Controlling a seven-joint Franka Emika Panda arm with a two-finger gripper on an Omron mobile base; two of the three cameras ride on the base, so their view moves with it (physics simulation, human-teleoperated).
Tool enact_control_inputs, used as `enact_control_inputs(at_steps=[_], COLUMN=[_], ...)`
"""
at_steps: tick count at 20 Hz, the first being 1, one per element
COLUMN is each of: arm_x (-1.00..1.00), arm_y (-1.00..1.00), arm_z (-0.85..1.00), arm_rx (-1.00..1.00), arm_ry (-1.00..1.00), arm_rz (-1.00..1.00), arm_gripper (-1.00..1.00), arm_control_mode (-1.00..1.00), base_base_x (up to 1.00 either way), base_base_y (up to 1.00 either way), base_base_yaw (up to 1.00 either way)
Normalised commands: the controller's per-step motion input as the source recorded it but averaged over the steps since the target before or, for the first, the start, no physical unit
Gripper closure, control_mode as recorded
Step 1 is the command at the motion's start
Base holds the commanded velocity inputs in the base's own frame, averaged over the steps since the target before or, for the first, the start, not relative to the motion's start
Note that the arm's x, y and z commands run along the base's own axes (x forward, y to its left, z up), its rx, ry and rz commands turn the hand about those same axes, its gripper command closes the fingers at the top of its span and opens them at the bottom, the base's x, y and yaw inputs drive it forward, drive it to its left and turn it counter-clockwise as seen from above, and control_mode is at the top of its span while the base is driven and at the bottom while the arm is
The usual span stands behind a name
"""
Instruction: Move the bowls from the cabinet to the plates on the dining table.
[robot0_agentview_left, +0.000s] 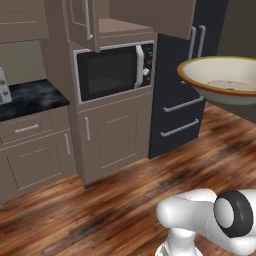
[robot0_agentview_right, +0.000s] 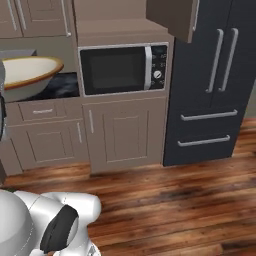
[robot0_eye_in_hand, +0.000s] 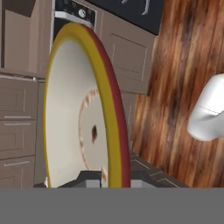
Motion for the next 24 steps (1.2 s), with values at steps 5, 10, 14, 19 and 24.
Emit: enact_control_inputs(at_steps=[5,10,14,19,24], arm_x=[0.0,0.0,0.0,0.0,0.0], arm_y=[0.0,0.0,0.0,0.0,0.0], arm_z=[0.0,0.0,0.0,0.0,0.0], arm_rx=[0.0,0.0,0.0,0.0,0.0], arm_ry=[0.0,0.0,0.0,0.0,0.0], arm_rz=[0.0,0.0,0.0,0.0,0.0], arm_gripper=[1.0,1.0,1.0,1.0,1.0], arm_control_mode=[1.0,1.0,1.0,1.0,1.0], base_base_x=[-0.08,0.0,0.0,0.0,0.0], base_base_y=[0.01,0.0,0.0,0.0,-0.02], base_base_yaw=[-0.24,-0.25,-0.25,-0.25,-0.24])
